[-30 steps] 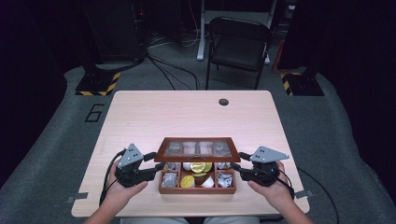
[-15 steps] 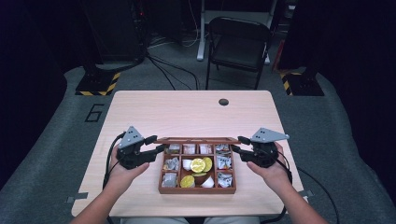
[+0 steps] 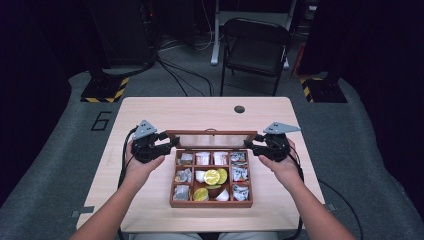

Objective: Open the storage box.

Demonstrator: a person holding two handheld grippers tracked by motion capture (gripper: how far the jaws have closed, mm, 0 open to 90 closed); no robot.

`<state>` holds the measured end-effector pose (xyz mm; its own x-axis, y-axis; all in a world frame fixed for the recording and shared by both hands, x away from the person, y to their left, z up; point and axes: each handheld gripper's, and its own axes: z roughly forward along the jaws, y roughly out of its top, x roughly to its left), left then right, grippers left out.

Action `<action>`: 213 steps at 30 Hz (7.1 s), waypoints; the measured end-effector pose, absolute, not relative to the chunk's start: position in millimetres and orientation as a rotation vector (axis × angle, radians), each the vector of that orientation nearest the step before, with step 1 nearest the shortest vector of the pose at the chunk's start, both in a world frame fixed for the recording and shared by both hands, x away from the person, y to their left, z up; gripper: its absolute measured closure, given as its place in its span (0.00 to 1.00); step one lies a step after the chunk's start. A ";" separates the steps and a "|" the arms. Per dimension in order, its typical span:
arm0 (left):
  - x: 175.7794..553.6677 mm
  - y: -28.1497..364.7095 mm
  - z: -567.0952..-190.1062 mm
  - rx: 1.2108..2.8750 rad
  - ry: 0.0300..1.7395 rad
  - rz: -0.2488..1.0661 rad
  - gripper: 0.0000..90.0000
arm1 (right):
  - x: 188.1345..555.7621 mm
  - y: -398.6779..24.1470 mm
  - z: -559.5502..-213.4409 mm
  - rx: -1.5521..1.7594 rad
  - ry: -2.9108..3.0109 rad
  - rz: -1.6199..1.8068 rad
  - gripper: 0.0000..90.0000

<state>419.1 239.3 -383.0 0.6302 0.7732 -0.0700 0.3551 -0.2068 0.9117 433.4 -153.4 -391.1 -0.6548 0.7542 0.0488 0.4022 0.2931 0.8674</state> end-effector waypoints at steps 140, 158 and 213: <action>514.2 188.9 -468.3 1.701 1.426 0.422 0.28 | 522.3 -100.9 -453.3 1.501 2.028 1.075 0.34; 521.7 197.2 -475.0 1.723 1.395 0.350 0.30 | 529.0 -106.4 -460.8 1.511 2.054 1.121 0.34; 534.5 205.6 -490.7 1.713 1.416 0.212 0.30 | 544.0 -118.7 -475.3 1.586 2.147 1.147 0.35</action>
<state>534.5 205.6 -490.7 0.3361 0.8605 -0.3829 0.7110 0.0348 0.7024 544.0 -118.7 -475.3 -0.3843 0.8880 0.2525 0.7033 0.1044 0.7032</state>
